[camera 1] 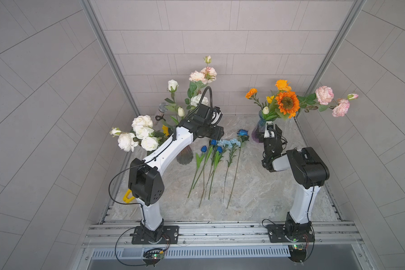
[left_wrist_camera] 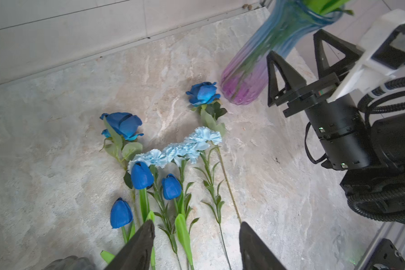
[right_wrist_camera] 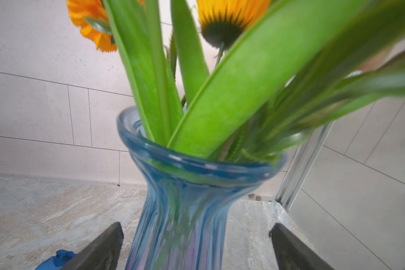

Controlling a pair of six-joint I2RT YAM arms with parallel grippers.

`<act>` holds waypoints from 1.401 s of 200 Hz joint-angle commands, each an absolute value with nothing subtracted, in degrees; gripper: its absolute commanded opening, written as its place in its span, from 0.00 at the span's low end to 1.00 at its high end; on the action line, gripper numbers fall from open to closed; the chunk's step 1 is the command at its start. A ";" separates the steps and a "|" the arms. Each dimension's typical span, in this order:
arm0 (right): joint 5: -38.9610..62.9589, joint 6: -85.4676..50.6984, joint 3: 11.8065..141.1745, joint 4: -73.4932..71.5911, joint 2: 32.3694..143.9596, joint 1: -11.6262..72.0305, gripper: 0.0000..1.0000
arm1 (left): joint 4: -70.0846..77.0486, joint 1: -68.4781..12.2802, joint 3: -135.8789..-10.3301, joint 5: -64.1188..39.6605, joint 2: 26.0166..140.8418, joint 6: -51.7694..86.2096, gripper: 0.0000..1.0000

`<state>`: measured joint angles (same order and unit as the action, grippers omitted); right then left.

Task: Pick out blue flowers from the vase
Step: Place the flower at the center of the board, then reset both arms

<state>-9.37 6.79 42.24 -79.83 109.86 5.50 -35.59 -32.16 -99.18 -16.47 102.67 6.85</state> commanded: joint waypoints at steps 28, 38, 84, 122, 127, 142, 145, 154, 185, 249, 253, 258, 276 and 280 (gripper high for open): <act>-13.93 7.99 29.04 -77.48 96.48 5.71 0.99 | -27.77 -34.84 -93.57 -14.53 92.62 4.33 0.66; -15.85 8.13 27.74 -72.90 92.62 5.72 0.99 | -26.89 -35.05 -91.80 -13.60 89.84 4.36 0.67; -24.11 -1.97 26.29 -45.25 75.69 2.73 0.99 | -23.64 -35.42 -78.57 -5.68 73.12 5.10 0.82; -25.49 -7.85 24.97 -39.28 74.39 0.16 0.99 | -25.08 -35.42 -67.08 10.97 56.25 6.32 0.95; -25.81 -7.84 25.37 -39.21 75.38 0.01 0.99 | -25.37 -35.42 -65.14 14.89 53.78 7.63 0.96; -25.66 -8.46 27.15 -34.92 74.89 0.02 0.99 | -25.26 -35.42 -58.20 22.89 45.22 8.88 0.96; -25.58 -8.21 27.14 -35.27 74.92 0.00 0.99 | -25.16 -35.42 -56.94 24.11 43.15 8.92 0.96; -25.31 -7.30 27.20 -35.29 74.81 0.02 0.99 | -24.63 -35.41 -53.57 27.57 38.34 8.18 0.97; -24.37 -8.31 25.70 -30.88 71.22 0.02 0.99 | -26.64 -35.39 -49.27 39.74 30.15 9.46 0.99; -23.97 -6.26 19.68 -46.74 79.24 4.47 1.00 | -19.01 -35.31 -38.35 53.09 29.46 11.73 1.00; -24.40 -6.31 19.69 -47.77 80.03 4.51 1.00 | -16.90 -35.28 -37.12 53.42 29.39 10.60 1.00; -24.37 -6.43 19.47 -49.34 82.03 4.50 1.00 | -13.21 -35.33 -34.51 54.06 29.18 9.22 1.00; -25.75 -3.31 16.78 -61.85 86.56 6.19 1.00 | 1.56 -34.16 -24.90 57.88 28.60 6.01 1.00; -25.72 -3.39 17.39 -58.86 85.62 6.57 0.99 | 5.30 -33.49 -22.83 58.37 28.74 5.23 1.00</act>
